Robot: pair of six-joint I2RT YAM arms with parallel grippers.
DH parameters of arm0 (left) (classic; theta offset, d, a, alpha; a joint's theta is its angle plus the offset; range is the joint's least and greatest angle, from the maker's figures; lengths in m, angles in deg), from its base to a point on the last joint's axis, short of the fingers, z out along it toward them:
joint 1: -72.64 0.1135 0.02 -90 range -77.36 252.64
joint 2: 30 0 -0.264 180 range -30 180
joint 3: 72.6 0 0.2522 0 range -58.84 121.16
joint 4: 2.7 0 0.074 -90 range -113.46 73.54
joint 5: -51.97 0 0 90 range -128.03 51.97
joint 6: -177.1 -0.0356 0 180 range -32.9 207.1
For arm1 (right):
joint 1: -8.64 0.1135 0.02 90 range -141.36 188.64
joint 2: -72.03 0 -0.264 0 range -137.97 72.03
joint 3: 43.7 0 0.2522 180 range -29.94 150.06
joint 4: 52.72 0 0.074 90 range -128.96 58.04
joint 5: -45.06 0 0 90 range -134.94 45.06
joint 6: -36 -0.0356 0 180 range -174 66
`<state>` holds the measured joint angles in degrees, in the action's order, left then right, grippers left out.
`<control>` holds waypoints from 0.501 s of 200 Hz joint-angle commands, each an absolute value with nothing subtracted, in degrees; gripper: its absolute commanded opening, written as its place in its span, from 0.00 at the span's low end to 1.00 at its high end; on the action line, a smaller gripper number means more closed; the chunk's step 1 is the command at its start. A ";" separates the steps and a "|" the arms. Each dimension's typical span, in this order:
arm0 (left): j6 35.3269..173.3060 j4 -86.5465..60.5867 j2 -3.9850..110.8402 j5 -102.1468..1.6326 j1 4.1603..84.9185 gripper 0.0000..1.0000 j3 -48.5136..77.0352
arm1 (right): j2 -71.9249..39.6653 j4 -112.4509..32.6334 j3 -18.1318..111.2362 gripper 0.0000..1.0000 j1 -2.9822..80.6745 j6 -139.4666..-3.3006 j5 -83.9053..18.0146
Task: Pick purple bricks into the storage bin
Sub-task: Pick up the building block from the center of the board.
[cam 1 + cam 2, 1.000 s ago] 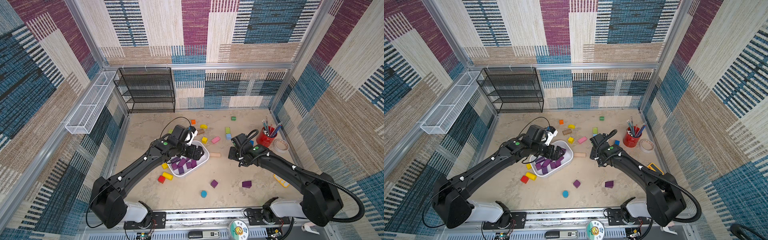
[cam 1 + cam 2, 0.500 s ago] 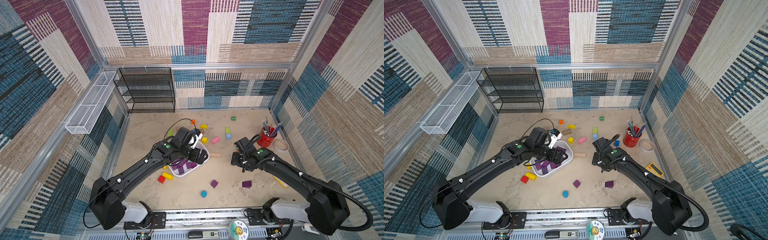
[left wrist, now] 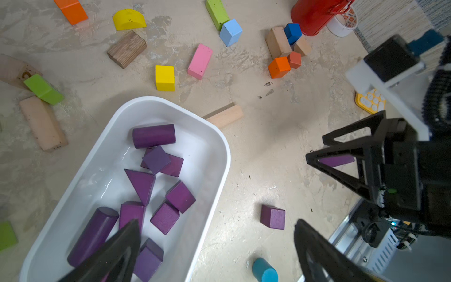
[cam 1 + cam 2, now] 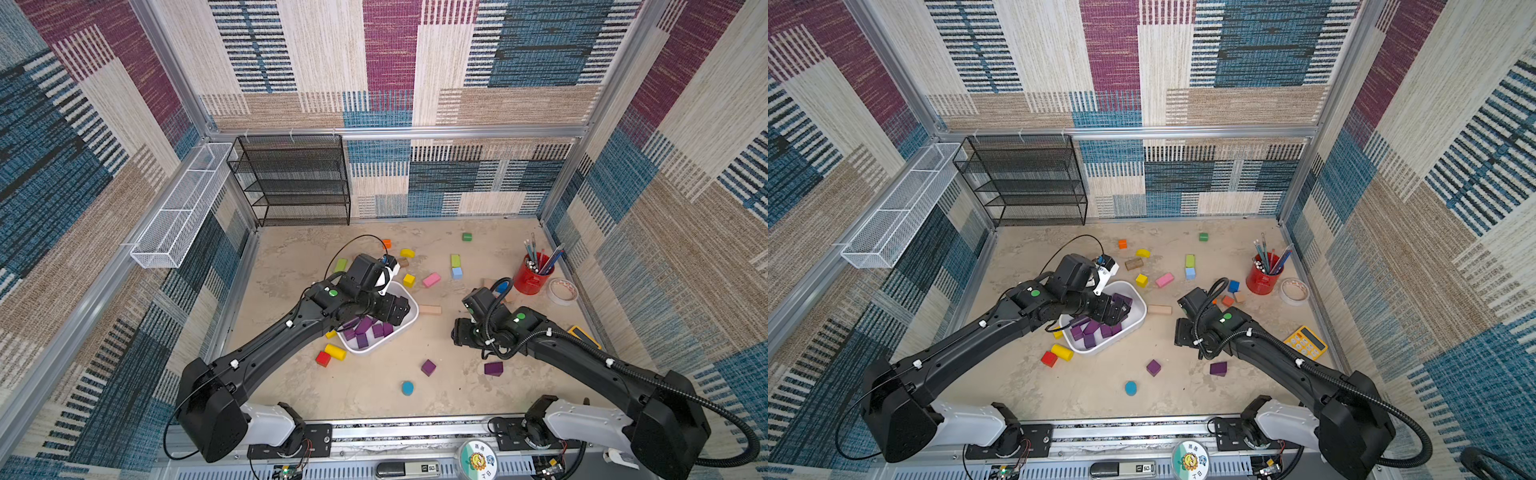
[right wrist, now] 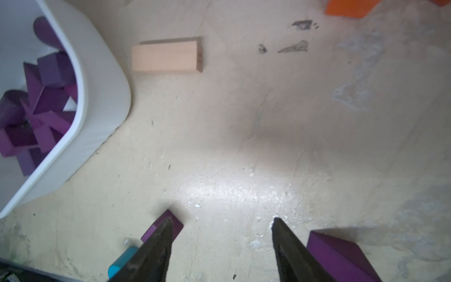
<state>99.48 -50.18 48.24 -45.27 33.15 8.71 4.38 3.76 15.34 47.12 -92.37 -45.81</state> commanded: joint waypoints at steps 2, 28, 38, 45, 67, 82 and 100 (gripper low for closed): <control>97.82 -50.12 47.78 -44.09 34.29 0.99 8.70 | 3.59 0.52 15.49 0.67 49.80 -87.41 -42.92; 97.95 -50.12 47.61 -44.39 36.18 0.99 8.67 | 4.10 -1.32 15.42 0.67 52.87 -83.87 -42.02; 97.99 -50.12 47.63 -44.68 36.97 0.99 8.69 | 5.04 -3.09 14.92 0.67 53.44 -82.58 -40.59; 98.08 -50.12 47.69 -44.79 37.53 0.99 8.74 | 5.84 -4.03 14.59 0.67 53.77 -81.95 -40.14; 98.17 -50.08 47.78 -44.84 39.32 0.99 8.73 | 8.05 -6.26 13.75 0.67 54.73 -80.17 -39.65; 98.15 -50.16 47.78 -44.88 40.47 0.99 8.72 | 8.60 -7.30 13.31 0.67 55.20 -79.04 -38.96; 98.17 -50.07 47.87 -44.97 41.71 0.99 8.74 | 7.93 -7.16 13.86 0.67 56.16 -77.82 -39.28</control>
<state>99.11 -50.15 47.97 -44.40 40.45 8.71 8.20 -4.13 13.57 55.23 -80.72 -40.06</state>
